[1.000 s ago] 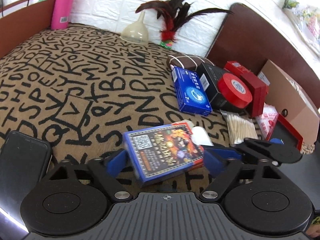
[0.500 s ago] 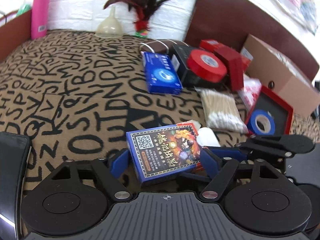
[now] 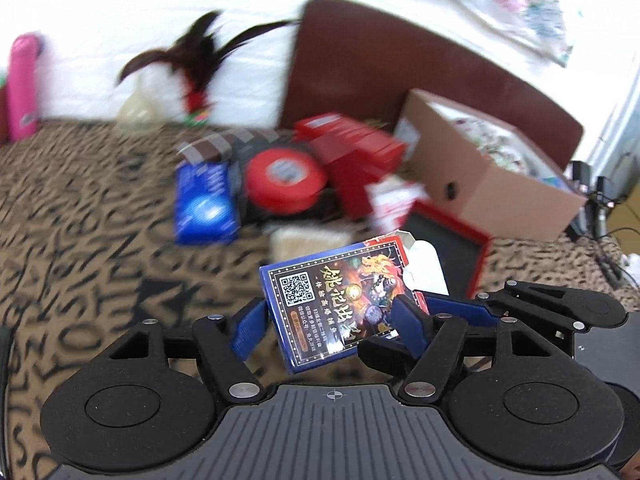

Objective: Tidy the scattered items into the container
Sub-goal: 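Carry the card-game box over the cardboard box and release it inside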

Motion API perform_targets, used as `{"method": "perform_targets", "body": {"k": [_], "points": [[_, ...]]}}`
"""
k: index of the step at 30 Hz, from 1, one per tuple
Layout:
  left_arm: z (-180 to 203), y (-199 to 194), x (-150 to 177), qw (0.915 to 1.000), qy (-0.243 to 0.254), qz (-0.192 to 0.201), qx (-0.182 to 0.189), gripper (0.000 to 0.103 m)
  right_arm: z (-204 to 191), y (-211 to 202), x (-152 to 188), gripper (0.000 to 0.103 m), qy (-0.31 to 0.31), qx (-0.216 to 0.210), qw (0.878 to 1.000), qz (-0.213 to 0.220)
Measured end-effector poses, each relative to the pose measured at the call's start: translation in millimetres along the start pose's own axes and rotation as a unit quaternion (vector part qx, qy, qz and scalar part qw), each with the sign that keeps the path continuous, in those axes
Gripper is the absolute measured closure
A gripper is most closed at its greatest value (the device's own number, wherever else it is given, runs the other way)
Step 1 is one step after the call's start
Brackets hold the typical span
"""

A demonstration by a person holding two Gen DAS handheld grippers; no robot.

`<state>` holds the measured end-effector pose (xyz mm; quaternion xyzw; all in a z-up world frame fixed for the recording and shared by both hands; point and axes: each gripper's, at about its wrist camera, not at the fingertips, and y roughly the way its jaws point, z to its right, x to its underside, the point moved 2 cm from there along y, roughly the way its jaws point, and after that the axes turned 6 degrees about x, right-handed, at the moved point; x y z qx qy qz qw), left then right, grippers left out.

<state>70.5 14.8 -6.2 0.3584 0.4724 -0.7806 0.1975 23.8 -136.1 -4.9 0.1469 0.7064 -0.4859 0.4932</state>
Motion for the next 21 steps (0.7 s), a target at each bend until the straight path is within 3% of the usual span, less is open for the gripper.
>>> {"method": "perform_targets", "body": {"k": [5, 12, 21], "points": [[47.8, 22.9, -39.0, 0.9982, 0.044, 0.025, 0.033, 0.024, 41.3, -26.0, -16.7, 0.053, 0.004, 0.05, 0.998, 0.042], [106.1, 76.2, -105.1, 0.991, 0.066, 0.04, 0.109, 0.023, 111.3, -62.1, -46.2, 0.052, 0.003, 0.137, 0.986, 0.091], [163.7, 157.3, -173.0, 0.9815, 0.121, 0.056, 0.138, 0.022, 206.5, -61.1, -80.2, 0.05, 0.033, 0.212, 0.969, 0.121]]}}
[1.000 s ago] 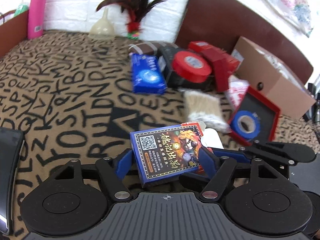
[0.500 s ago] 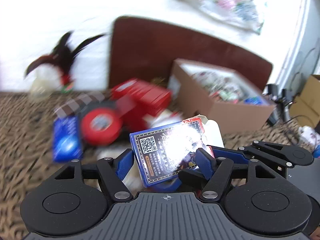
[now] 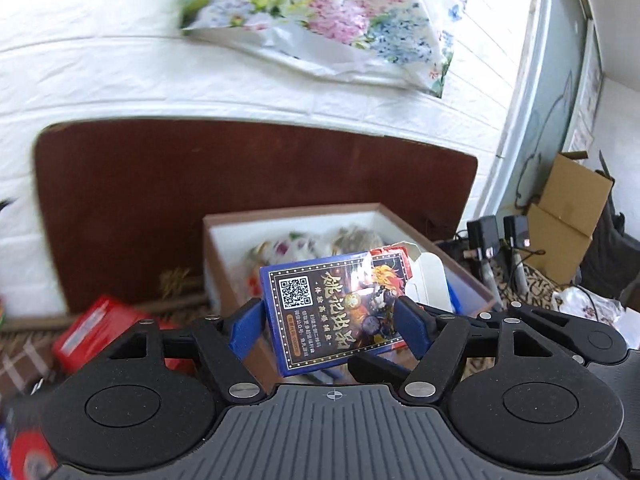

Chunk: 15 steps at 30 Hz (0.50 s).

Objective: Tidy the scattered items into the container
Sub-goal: 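Carry the card-game box over the cardboard box and release it inside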

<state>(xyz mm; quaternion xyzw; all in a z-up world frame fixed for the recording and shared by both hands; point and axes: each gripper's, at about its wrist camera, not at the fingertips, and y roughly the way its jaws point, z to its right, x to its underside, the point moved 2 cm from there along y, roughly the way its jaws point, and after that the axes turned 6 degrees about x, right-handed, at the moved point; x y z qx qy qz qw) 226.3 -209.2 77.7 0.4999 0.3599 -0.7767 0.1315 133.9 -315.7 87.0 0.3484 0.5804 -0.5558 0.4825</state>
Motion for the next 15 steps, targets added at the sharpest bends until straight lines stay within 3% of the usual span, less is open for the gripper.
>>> {"method": "perform_targets", "body": {"k": [7, 9, 10, 11, 15], "points": [[-23.7, 67.4, -14.2, 0.9999, 0.009, -0.013, -0.006, 0.02, 38.2, 61.8, -5.1, 0.047, 0.018, 0.018, 1.0, -0.017], [-30.5, 85.4, -12.4, 0.9995, 0.012, -0.026, -0.015, 0.012, 44.6, 79.7, -0.8, 0.044, 0.021, 0.02, 0.999, -0.026], [-33.1, 92.7, -10.1, 0.999, 0.013, -0.034, -0.024, 0.003, 47.0, 88.1, 1.8, 0.042, 0.024, 0.019, 0.999, -0.033], [-34.8, 97.1, -7.5, 0.9985, 0.014, -0.039, -0.036, 0.0, 48.6, 95.3, 4.9, 0.032, 0.027, 0.02, 0.999, -0.04], [-39.0, 104.4, 1.5, 0.9973, 0.028, -0.036, -0.058, 0.0, 53.3, 104.2, 16.5, 0.019, 0.029, 0.038, 0.998, -0.045]]}}
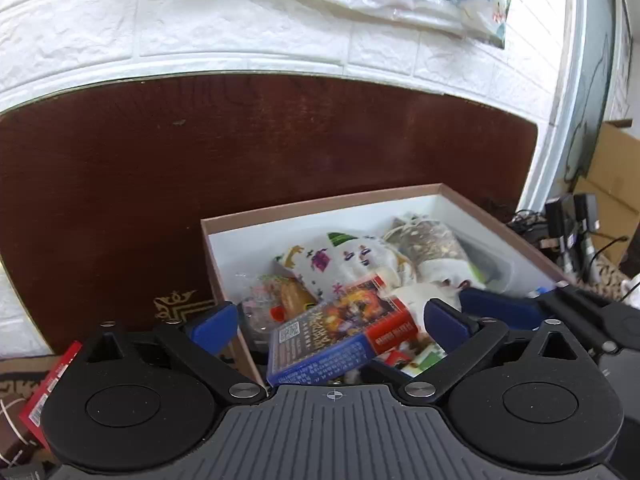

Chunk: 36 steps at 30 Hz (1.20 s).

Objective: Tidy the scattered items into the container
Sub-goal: 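Carry the card-game box over the cardboard box and release it inside, then move both grippers back over the red tape roll on the bed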

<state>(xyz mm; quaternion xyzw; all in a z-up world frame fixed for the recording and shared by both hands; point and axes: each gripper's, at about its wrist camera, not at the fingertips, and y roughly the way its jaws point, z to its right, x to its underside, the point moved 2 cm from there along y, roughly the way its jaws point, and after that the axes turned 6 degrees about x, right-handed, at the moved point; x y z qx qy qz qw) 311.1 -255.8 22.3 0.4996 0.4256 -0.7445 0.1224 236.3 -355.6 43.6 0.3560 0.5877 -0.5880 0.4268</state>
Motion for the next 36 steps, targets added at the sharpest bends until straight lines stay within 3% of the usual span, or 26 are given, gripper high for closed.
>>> {"method": "perform_targets", "body": {"k": [7, 17, 28, 36], "points": [[-4.5, -0.6, 3.7, 0.9998, 0.0, -0.011, -0.015, 0.0, 6.0, -0.7, 11.8, 0.014, 0.019, 0.005, 1.0, -0.017], [6.8, -34.0, 6.5, 0.9998, 0.007, -0.01, -0.017, 0.0, -1.8, -31.3, 2.0, 0.008, 0.012, 0.01, 1.0, -0.002], [30.9, -92.1, 14.8, 0.9998, 0.012, 0.011, -0.011, 0.0, -18.8, -83.2, -9.6, 0.006, -0.008, 0.014, 1.0, 0.018], [29.2, -151.1, 49.2, 0.9997, -0.016, 0.016, -0.009, 0.0, -52.1, -126.2, 0.5, 0.004, -0.027, -0.008, 0.999, 0.026]]}}
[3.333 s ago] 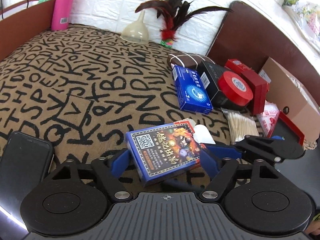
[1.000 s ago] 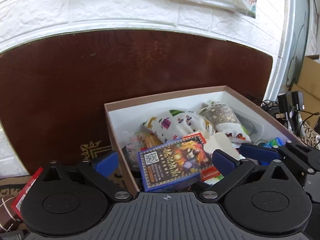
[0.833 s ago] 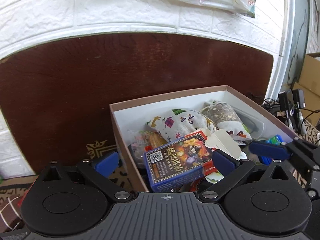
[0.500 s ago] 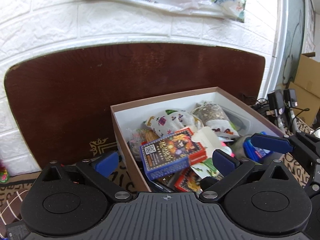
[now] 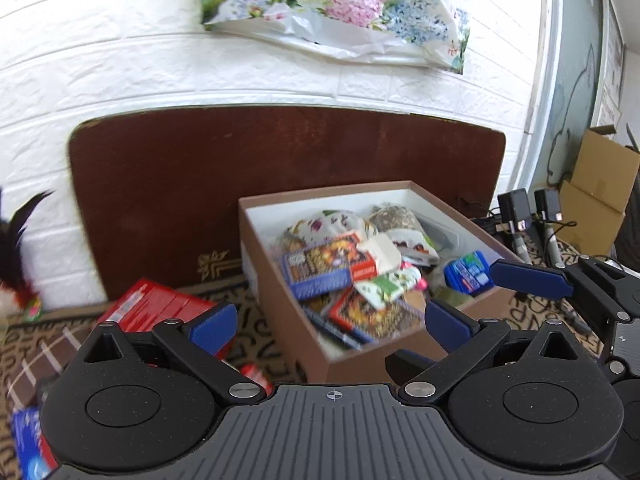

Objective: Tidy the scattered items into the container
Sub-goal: 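Move both grippers back over the red tape roll on the bed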

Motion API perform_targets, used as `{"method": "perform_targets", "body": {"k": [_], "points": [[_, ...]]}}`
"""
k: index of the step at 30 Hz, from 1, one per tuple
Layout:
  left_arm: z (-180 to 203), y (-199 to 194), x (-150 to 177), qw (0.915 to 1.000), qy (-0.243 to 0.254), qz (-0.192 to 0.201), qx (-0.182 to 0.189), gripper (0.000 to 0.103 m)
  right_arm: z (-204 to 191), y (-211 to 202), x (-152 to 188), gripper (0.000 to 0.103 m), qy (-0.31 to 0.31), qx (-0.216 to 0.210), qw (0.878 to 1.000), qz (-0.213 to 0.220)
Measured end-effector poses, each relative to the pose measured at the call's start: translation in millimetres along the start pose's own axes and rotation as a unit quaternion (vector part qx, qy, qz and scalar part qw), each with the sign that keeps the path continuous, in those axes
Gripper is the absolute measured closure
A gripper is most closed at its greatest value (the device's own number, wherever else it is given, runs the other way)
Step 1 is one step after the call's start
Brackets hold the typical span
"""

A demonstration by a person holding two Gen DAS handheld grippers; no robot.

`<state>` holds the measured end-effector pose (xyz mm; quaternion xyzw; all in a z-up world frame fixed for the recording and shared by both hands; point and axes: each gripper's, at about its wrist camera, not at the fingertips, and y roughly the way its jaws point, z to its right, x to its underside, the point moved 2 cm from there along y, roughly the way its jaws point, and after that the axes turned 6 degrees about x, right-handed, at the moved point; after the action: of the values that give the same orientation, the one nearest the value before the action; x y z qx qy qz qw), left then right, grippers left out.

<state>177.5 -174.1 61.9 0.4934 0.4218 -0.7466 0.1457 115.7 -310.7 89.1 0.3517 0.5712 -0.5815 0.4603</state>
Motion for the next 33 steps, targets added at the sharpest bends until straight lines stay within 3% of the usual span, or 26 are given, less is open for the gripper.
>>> {"method": "perform_targets", "body": {"k": [9, 18, 26, 33], "points": [[-21.9, -63.8, 70.0, 0.9976, -0.067, 0.003, -0.015, 0.0, -64.3, -39.5, 29.8, 0.001, -0.052, -0.043, 0.998, 0.005], [-81.2, -112.0, 127.4, 0.9876, -0.139, -0.012, -0.072, 0.0, -146.9, -39.3, 58.9, 0.001, -0.094, -0.128, 0.987, -0.026], [-159.4, -137.7, 139.9, 0.9691, -0.215, 0.006, -0.12, 0.0, -196.2, -10.2, 55.1, 0.001, -0.105, -0.162, 0.98, -0.043], [-197.1, -113.0, 120.9, 0.9729, -0.201, 0.009, -0.113, 0.002, -202.7, 34.3, 57.8, 0.007, -0.065, -0.151, 0.983, -0.085]]}}
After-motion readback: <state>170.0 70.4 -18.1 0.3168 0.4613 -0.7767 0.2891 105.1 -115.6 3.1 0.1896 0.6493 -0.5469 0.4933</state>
